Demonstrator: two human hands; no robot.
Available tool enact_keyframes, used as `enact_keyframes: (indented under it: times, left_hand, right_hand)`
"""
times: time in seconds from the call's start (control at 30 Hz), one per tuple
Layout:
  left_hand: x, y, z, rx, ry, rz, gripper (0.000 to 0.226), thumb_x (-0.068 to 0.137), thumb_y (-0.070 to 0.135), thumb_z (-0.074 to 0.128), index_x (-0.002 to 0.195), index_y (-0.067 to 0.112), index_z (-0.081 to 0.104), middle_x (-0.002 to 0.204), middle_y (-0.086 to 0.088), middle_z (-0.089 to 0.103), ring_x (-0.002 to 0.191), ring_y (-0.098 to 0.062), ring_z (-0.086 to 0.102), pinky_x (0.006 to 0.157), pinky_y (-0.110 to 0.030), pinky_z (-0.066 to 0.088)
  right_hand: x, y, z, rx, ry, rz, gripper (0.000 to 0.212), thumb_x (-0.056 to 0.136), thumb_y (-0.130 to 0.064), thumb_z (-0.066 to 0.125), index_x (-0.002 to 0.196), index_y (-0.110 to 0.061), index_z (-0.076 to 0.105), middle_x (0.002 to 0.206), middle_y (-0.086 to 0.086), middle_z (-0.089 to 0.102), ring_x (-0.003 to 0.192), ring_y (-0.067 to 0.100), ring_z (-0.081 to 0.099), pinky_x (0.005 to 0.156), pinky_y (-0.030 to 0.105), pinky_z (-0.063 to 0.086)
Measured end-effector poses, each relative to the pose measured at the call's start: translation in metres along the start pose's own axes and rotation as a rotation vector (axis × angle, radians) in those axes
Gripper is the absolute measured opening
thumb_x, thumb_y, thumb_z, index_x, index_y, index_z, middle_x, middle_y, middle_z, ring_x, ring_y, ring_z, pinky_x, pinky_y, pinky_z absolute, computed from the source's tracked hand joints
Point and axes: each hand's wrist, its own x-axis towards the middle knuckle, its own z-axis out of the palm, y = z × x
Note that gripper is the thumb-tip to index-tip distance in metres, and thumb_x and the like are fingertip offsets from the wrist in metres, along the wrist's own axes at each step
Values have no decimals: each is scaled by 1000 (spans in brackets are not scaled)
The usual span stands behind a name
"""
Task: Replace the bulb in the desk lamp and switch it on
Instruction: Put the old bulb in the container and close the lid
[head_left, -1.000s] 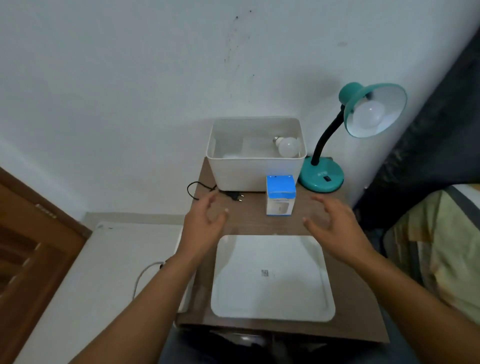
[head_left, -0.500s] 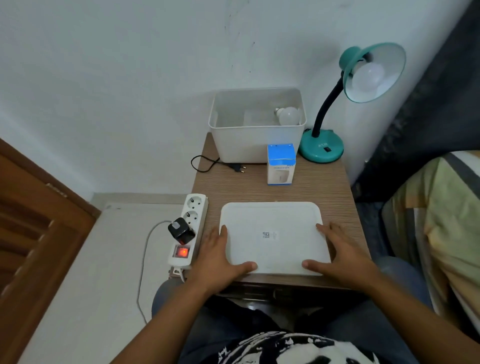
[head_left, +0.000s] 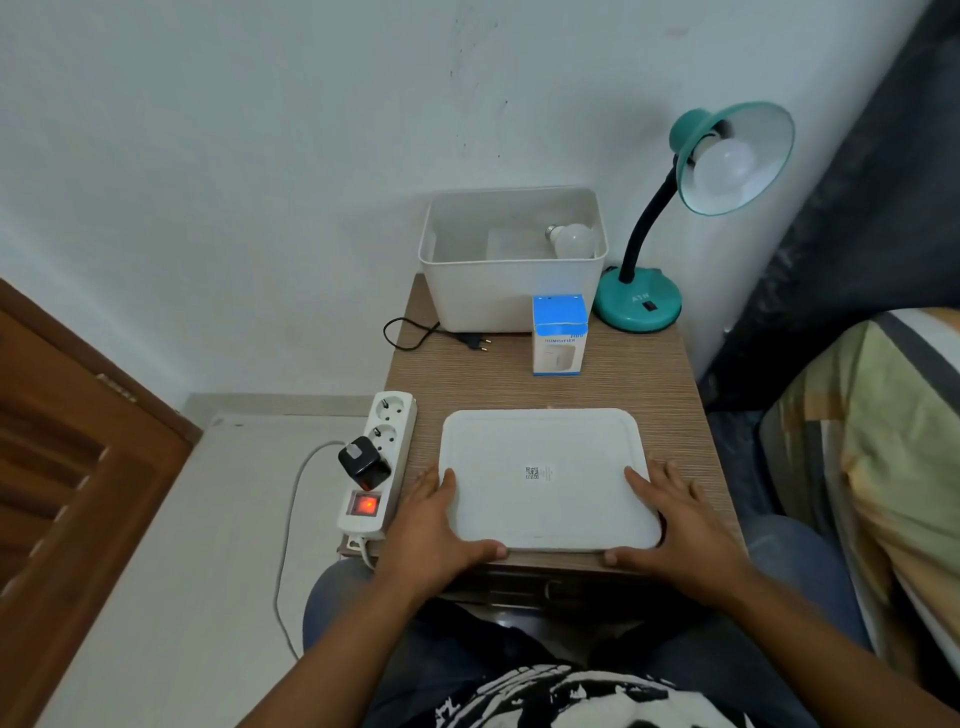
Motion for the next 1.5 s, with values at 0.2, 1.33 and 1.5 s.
enact_keyframes:
  times: [0.2, 1.33, 1.5]
  left_hand:
    - [-5, 8, -15, -71, 55, 39, 125, 61, 70, 80, 159, 21, 19, 167, 3, 15, 151, -16, 18, 121, -32, 19]
    - [193, 100, -189, -224, 229, 258, 101, 72, 47, 86, 153, 14, 35, 157, 7, 36, 141, -11, 35, 97, -14, 25]
    - [210, 101, -190, -212, 211, 259, 104, 72, 49, 85, 154, 13, 33, 158, 6, 35, 142, -12, 34, 99, -15, 24]
  right_hand:
    - [-6, -3, -16, 156, 62, -26, 114, 66, -64, 75, 153, -36, 8, 160, -14, -5, 146, 5, -8, 120, 35, 10]
    - [211, -76, -186, 280, 236, -134, 106, 67, -51, 80, 154, -28, 23, 163, -10, 7, 146, 16, 26, 118, 34, 28]
    - [228, -74, -186, 292, 198, -137, 105, 70, -51, 78, 154, -27, 20, 163, -8, 5, 148, 14, 19, 118, 30, 22]
